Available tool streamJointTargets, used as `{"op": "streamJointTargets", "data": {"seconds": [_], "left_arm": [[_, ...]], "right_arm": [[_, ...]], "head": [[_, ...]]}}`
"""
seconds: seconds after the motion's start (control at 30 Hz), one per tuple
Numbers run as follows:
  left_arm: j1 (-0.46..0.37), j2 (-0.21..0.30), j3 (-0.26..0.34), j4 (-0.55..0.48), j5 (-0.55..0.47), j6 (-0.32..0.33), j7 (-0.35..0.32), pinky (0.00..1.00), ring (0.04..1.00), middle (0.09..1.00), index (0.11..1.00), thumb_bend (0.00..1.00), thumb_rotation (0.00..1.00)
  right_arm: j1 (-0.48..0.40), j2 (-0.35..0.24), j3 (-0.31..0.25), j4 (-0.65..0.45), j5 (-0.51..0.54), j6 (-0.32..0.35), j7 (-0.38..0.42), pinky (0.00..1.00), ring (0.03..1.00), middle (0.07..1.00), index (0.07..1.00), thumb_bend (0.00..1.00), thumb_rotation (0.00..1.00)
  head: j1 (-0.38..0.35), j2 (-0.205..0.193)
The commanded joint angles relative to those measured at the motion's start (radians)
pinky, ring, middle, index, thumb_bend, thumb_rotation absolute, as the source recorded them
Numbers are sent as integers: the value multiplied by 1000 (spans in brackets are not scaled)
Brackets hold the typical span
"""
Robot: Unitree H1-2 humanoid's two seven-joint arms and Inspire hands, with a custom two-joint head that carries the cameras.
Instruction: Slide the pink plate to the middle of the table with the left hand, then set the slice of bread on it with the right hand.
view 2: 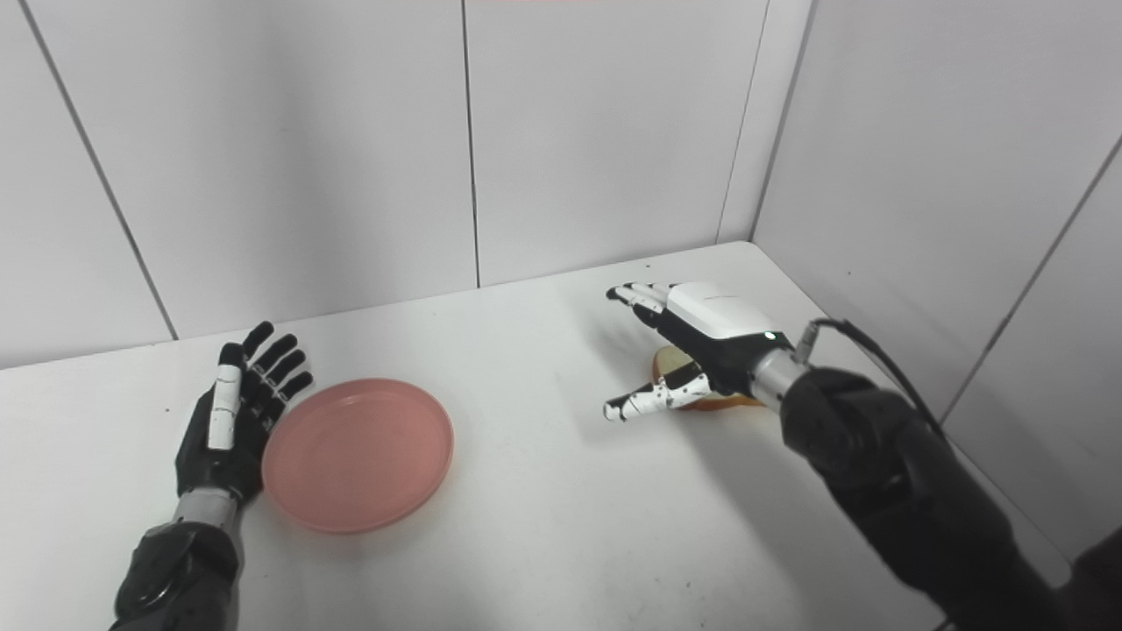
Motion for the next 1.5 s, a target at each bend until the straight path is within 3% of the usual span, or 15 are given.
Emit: {"op": "streamJointTargets", "data": {"seconds": [0.0,0.13,0.5,0.8,1.17,1.47], "left_arm": [[71,-19,-4,68,11,61,19,809,855,838,852,942,743],[74,-17,-2,66,7,61,11,817,855,836,849,947,736],[73,-13,-5,60,11,64,10,803,855,835,842,943,741],[78,-13,-7,52,11,65,6,804,854,828,849,935,731],[86,-13,-10,53,9,64,5,792,834,816,843,936,727],[92,-10,-12,53,10,64,2,782,823,804,834,923,732]], "right_arm": [[-83,-98,19,28,-18,6,82,1000,975,973,966,1000,560],[-152,-158,77,130,-37,-40,136,1000,965,963,950,1000,496],[-264,-196,204,367,-185,-198,103,1000,972,967,944,1000,427],[-319,-180,213,382,-260,-184,125,1000,996,979,943,1000,385],[-335,-130,247,492,-300,-275,8,1000,991,975,923,1000,397],[-353,-101,244,510,-289,-253,41,1000,985,961,919,1000,388]], "head": [[2,1],[5,-1],[5,-10],[5,-9],[12,-7],[13,-4]]}}
